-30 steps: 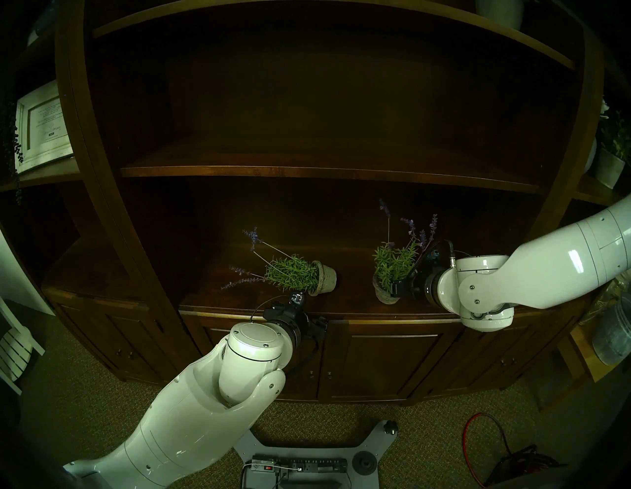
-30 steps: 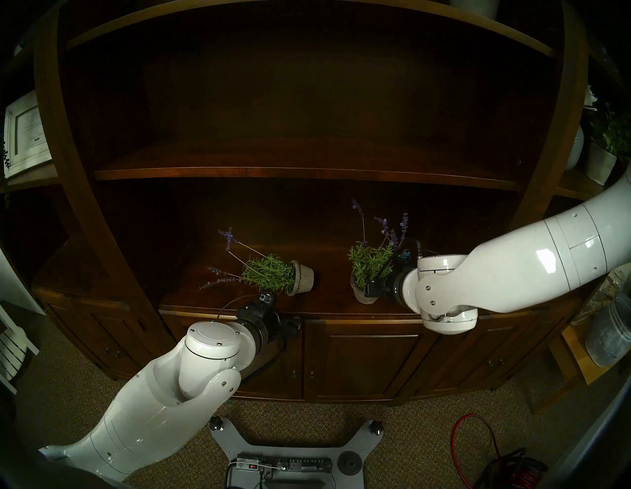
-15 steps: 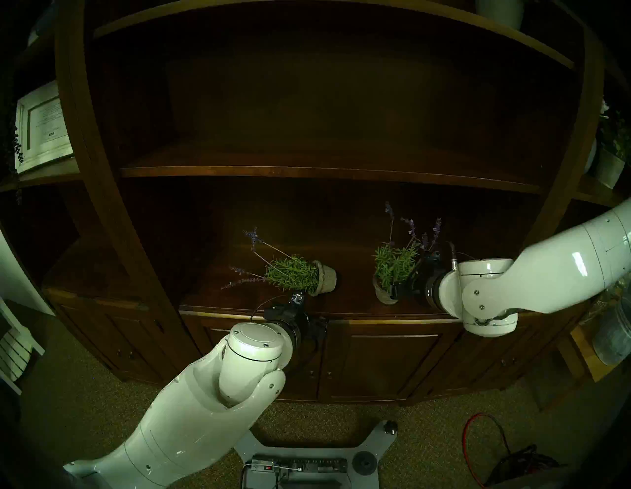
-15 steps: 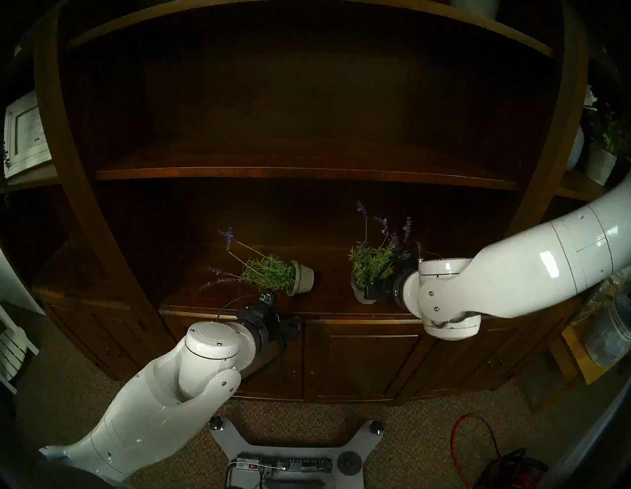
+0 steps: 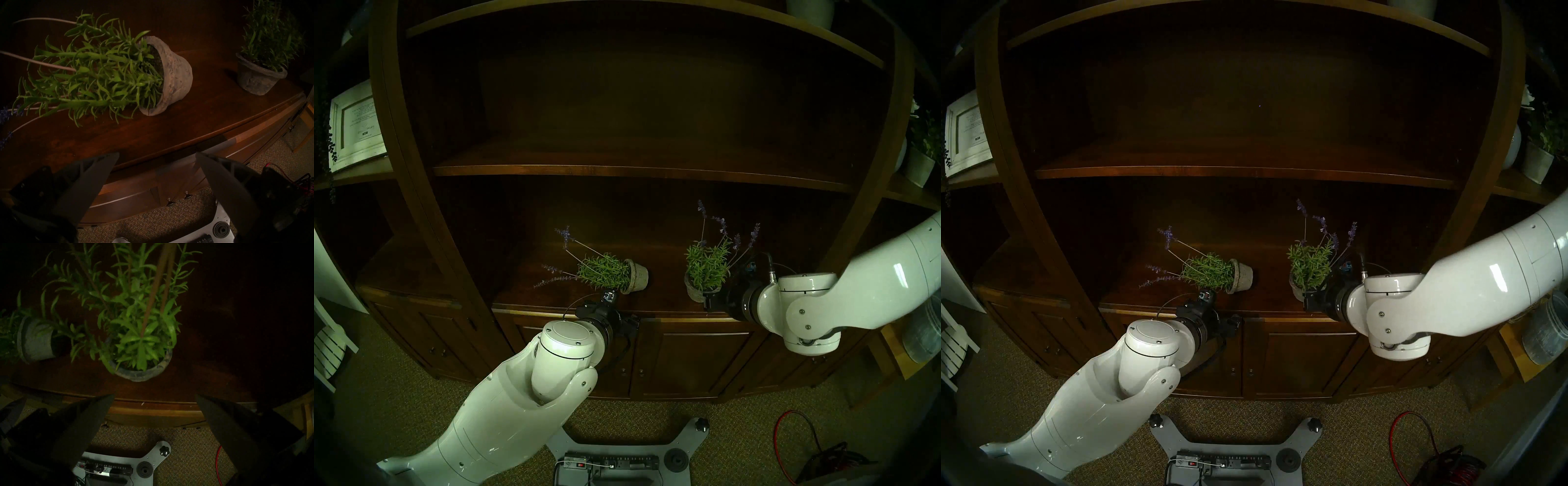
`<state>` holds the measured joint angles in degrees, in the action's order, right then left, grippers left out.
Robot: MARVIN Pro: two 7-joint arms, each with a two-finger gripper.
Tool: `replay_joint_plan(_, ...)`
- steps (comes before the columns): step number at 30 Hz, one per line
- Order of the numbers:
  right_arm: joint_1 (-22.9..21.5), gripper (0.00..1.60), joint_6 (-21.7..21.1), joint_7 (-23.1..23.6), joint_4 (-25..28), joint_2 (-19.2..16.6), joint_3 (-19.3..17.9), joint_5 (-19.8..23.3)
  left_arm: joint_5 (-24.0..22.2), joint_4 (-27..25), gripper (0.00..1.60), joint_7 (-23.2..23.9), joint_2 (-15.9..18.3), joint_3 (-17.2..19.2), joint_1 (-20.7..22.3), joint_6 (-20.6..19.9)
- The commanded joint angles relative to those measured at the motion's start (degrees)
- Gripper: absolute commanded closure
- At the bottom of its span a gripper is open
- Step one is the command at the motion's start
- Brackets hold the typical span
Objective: Place the fake decorative plant upright
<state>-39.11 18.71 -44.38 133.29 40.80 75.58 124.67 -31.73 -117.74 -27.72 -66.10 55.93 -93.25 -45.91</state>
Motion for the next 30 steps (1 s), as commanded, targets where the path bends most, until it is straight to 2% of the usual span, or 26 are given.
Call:
replay_joint_plan(1, -4.61, 0.00, 1.90, -1.33, 3.96, -0.66, 0.01, -2.63, 0.15, -1.72, 0.00, 0.03, -0.38, 0.34, 1.05, 0.36)
replay_joint_plan(9, -3.36, 0.00, 4.17, -3.34, 6.70, 0.38, -0.49, -4.19, 0.16, -1.75, 0.00, 0.04, -0.38, 0.34, 1.04, 0.36)
replay_joint_plan(13, -3.05, 0.00, 5.85, -4.48, 6.71, 0.20, 0.61, -5.68, 0.16, -1.75, 0.00, 0.04, -0.38, 0.35, 1.03, 0.35)
replay_joint_plan(23, -5.58, 0.00, 5.42, -3.51, 6.71, -0.80, 3.57, -6.46, 0.16, -1.44, 0.00, 0.05, -0.46, 0.32, 1.04, 0.36)
replay_joint_plan(30, -5.84, 0.00, 5.20, -2.52, 6.71, -1.17, 5.48, -6.90, 0.15, -1.15, 0.00, 0.06, -0.49, 0.30, 0.99, 0.34)
